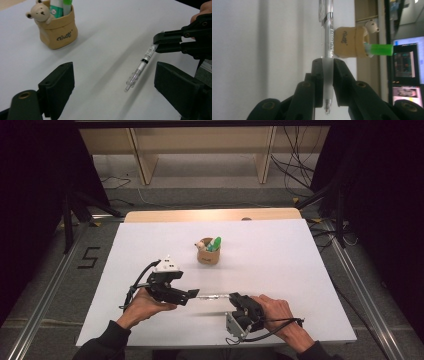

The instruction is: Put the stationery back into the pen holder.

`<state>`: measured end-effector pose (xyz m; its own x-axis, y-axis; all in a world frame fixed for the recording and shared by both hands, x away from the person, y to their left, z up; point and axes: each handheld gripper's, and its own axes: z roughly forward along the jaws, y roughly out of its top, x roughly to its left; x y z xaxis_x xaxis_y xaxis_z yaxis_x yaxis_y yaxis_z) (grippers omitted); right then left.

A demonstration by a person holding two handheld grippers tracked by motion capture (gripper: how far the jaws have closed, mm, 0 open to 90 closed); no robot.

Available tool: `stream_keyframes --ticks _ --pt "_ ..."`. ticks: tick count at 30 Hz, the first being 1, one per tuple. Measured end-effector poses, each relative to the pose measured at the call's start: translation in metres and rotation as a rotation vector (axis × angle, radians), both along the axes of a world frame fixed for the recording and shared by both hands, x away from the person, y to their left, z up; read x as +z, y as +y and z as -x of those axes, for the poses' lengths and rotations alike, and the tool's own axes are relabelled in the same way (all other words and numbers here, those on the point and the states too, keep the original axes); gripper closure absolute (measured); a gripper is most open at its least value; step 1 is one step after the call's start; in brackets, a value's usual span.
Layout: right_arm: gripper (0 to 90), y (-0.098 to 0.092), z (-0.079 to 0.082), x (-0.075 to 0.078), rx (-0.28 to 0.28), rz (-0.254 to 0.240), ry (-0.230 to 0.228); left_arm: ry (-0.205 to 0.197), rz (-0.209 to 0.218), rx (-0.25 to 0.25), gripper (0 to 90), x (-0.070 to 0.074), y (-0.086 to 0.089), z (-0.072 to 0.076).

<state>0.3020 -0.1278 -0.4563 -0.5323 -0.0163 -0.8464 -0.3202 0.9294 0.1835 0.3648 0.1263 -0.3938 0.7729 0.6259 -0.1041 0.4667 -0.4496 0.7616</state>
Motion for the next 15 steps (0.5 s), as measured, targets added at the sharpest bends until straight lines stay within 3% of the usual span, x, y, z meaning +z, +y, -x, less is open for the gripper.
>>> stream_keyframes --ticks 6,9,15 --pt "80.5 0.003 0.005 -0.004 0.030 0.041 -0.085 0.026 -0.074 -0.077 16.9 0.000 -0.023 -0.004" --pt "80.5 0.004 0.006 -0.006 0.032 0.057 -0.095 0.028 -0.100 -0.112 19.3 0.000 -0.035 -0.005" --pt "80.4 0.005 0.007 -0.009 0.055 0.086 -0.129 0.060 -0.204 -0.215 23.0 -0.002 -0.057 -0.008"
